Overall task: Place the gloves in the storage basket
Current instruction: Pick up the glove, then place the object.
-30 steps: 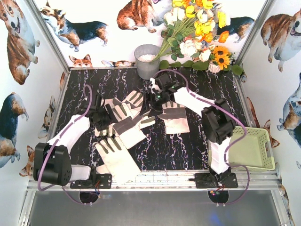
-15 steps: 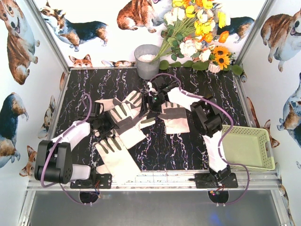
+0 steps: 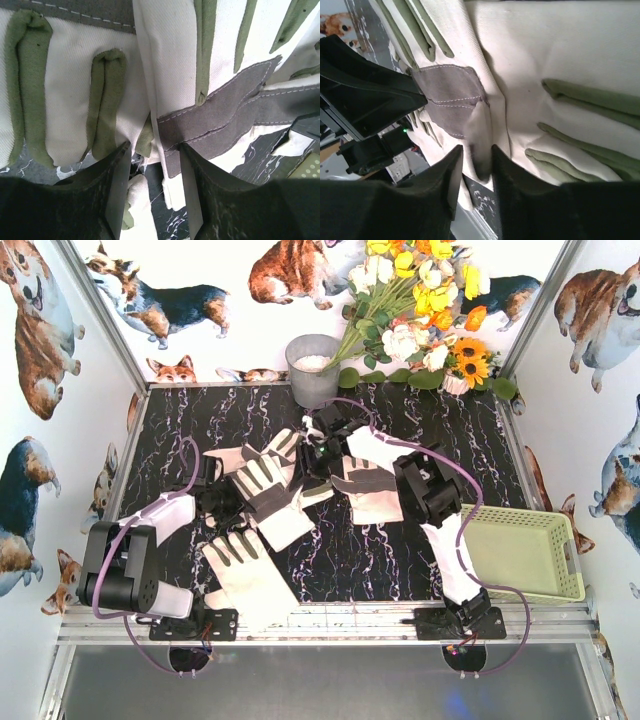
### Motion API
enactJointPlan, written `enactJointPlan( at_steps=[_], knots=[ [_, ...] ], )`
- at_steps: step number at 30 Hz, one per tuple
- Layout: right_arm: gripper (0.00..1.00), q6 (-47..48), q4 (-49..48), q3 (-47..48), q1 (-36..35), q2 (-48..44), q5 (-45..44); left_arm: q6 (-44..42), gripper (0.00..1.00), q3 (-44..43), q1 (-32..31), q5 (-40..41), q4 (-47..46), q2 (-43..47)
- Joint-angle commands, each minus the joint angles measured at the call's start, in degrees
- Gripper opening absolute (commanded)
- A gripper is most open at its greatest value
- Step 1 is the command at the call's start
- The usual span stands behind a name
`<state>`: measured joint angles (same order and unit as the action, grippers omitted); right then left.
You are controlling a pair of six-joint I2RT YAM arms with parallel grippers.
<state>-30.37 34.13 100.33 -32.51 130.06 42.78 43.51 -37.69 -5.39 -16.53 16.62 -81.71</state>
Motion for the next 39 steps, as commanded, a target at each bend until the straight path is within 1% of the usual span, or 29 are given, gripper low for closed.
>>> enactJointPlan(
  at_steps=[1, 2, 3, 5, 7, 9, 11, 13, 17, 20, 23, 26, 28, 33, 36, 39],
  knots=[
    [0.21, 1.1, -1.9, 3.5, -0.7, 0.5, 3.5, -0.1, 0.38, -1.6, 0.6, 1.3, -0.3, -0.2],
    [0.12, 1.6, -1.7, 3.5, -0.7, -0.3, 3.2, -0.1, 0.39, -1.8, 0.6, 1.7, 0.2, 0.3],
    [0.02, 2.1, -1.0, 3.6, -0.7, -1.5, 2.4, -0.2, 0.44, -2.0, 0.6, 2.1, 0.8, 1.0],
    [0.00, 3.5, 0.9, 3.4, -0.6, -4.3, 0.6, -0.7, 0.55, -2.7, 0.6, 2.9, 2.0, 3.0],
    [0.00, 4.3, 3.0, 2.7, -0.3, -8.1, -1.2, -1.6, 0.64, -3.8, 0.6, 3.5, 3.4, 5.2],
    [0.00, 3.6, 4.1, 1.4, 0.5, -12.3, -1.3, -2.2, 0.70, -4.7, 0.6, 3.6, 4.6, 6.9],
    [0.00, 2.1, 5.1, -0.3, 1.6, -16.8, -0.8, -2.5, 0.73, -5.0, 0.5, 2.7, 5.5, 8.2],
    [0.00, 0.4, 6.3, -2.3, 3.2, -21.8, -0.2, -2.7, 0.74, -5.0, 0.2, 2.2, 6.2, 8.9],
    [0.00, -1.1, 10.7, -6.1, 8.7, -30.4, -0.1, -2.4, 0.75, -8.0, -1.2, 1.7, 7.1, 9.6],
    [0.00, 1.2, 15.2, -8.7, 14.5, -35.4, -1.3, -1.9, 0.75, -9.8, -3.6, 1.9, 6.9, 8.9],
    [0.00, 5.0, 18.7, -11.8, 22.3, -38.2, -4.0, -1.2, 0.75, -12.5, -7.7, 2.7, 5.9, 6.1],
    [0.00, 7.8, 19.5, -15.3, 28.5, -38.5, -5.7, -0.2, 0.75, -16.1, -12.7, 3.5, 4.5, 1.4],
    [0.00, 9.9, 20.5, -15.7, 30.9, -37.2, -8.1, 0.1, 0.75, -19.2, -16.1, 4.3, 3.9, -2.6],
    [0.00, 15.0, 22.3, -13.2, 32.2, -34.5, -18.0, 0.5, 0.74, -29.3, -23.0, 4.5, 2.6, -13.1],
    [0.00, 17.1, 22.9, -12.7, 32.6, -32.8, -23.9, 1.1, 0.73, -33.9, -25.0, 3.3, 1.5, -19.2],
    [0.00, 18.4, 24.1, -12.5, 33.6, -31.0, -28.8, 2.2, 0.69, -36.6, -25.9, 1.5, -0.6, -23.8]
  ],
)
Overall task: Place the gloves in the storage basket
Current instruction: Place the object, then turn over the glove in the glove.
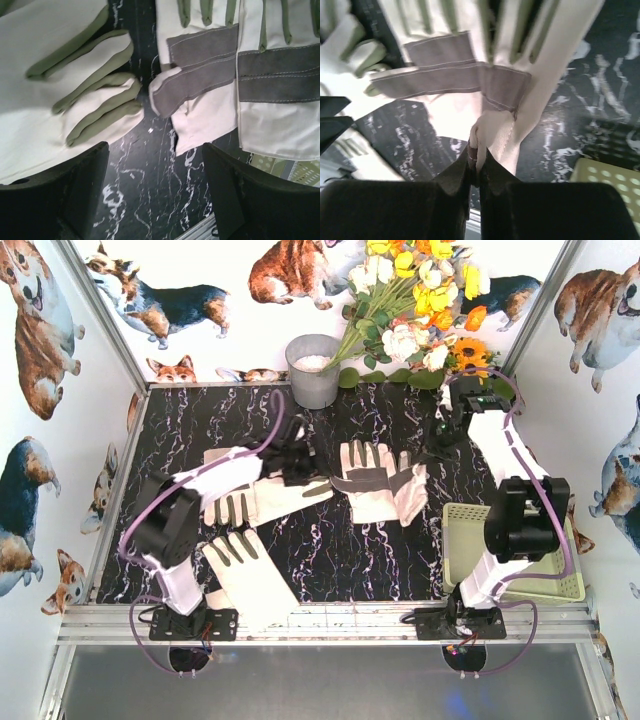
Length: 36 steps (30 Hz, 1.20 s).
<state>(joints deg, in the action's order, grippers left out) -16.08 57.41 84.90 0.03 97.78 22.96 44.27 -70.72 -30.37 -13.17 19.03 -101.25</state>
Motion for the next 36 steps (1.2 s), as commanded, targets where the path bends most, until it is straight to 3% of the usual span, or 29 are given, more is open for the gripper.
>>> enactJointPlan(
  at_steps=[1, 6, 12, 16, 21, 24, 30, 36],
  knots=[
    [0.00, 4.8, 1.6, 3.4, 1.4, 1.8, -10.2, 1.8, 0.67, -4.3, -1.1, -2.5, -3.6, -5.5],
    [0.00, 5.6, 1.9, 2.6, 2.3, 2.4, -22.1, 2.8, 0.63, -6.3, -2.0, -3.4, -4.4, -10.3],
    [0.00, 1.8, -0.5, 0.4, 3.4, 4.0, -23.9, 4.3, 0.58, -6.4, -2.7, -2.7, -5.0, -13.0],
    [0.00, 0.2, -3.7, -1.0, 3.6, 3.2, -25.7, 4.8, 0.47, -6.4, -2.9, -2.4, -5.9, -13.9],
    [0.00, 2.2, -8.6, -1.8, 3.7, 5.0, -20.7, 4.7, 0.23, -5.7, -2.9, -1.3, -5.9, -14.5],
    [0.00, 4.2, -10.0, -1.1, 3.7, 7.1, -16.1, 4.6, 0.13, -5.0, -2.7, -0.6, -5.6, -14.6],
    [0.00, 11.1, -10.7, -1.2, 3.3, 8.2, -13.1, 3.5, 0.10, -3.1, -1.8, 1.2, -4.1, -13.4],
    [0.00, 11.7, -12.4, -3.2, 1.8, 7.6, -6.9, 1.9, 0.09, 0.6, 0.0, 2.2, -2.9, -10.5]
  ],
)
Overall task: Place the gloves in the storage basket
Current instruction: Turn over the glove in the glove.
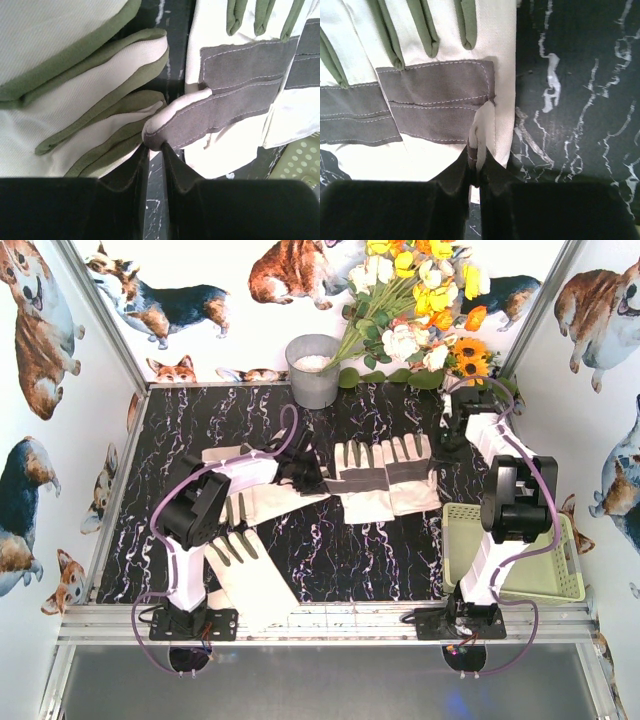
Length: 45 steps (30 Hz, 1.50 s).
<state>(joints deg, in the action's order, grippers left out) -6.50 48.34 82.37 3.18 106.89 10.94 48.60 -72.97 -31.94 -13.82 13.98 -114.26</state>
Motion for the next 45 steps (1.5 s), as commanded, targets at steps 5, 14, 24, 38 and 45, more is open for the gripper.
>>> enactJointPlan(
  at_steps=[5, 14, 24, 38, 45],
  knots=[
    [0.00, 0.6, -3.6, -1.3, -5.2, -1.1, 6.9, -3.6, 0.09, 6.2, 3.3, 4.0, 3.2, 5.4],
    [0.00, -1.5, -2.3, -0.6, -8.9, -2.9, 2.8, -2.3, 0.08, 8.9, 4.2, 3.1, 0.6, 8.2],
    [0.00, 0.0, -0.5, -4.8, -7.3, -6.7, -0.2, 2.5, 0.04, 7.9, 1.6, 2.6, -4.7, 6.2],
    [0.00, 0.5, 0.2, -8.0, -3.4, -9.5, -0.8, 5.4, 0.00, 11.8, 1.4, 5.1, -7.1, 8.9],
    [0.00, -1.9, -1.3, -9.5, -3.3, -10.2, 3.5, 5.6, 0.00, 11.3, 1.1, 3.9, -7.8, 8.2]
  ],
)
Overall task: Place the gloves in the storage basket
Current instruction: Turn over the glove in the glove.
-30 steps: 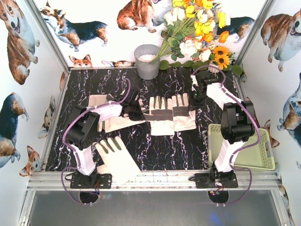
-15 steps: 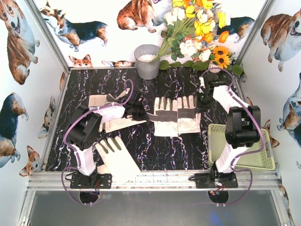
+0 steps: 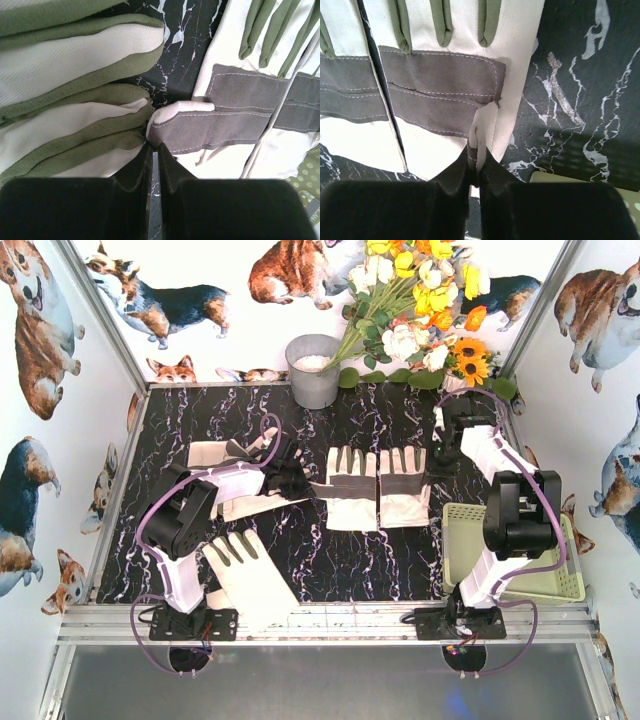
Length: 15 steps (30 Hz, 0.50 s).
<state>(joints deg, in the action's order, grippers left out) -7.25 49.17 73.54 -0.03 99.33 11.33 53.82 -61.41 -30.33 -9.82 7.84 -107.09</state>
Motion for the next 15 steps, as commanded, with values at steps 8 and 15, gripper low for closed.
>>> enactJointPlan(
  at_steps=[8, 15],
  knots=[
    [0.00, -0.8, -2.5, -0.7, -0.1, -2.2, 4.5, 0.8, 0.00, -1.6, -1.5, 0.0, -1.8, 0.2],
    [0.00, -0.8, -0.1, 1.8, -0.1, -3.4, 3.3, -0.1, 0.20, -2.3, -1.5, -0.2, -0.9, 1.1]
  ],
)
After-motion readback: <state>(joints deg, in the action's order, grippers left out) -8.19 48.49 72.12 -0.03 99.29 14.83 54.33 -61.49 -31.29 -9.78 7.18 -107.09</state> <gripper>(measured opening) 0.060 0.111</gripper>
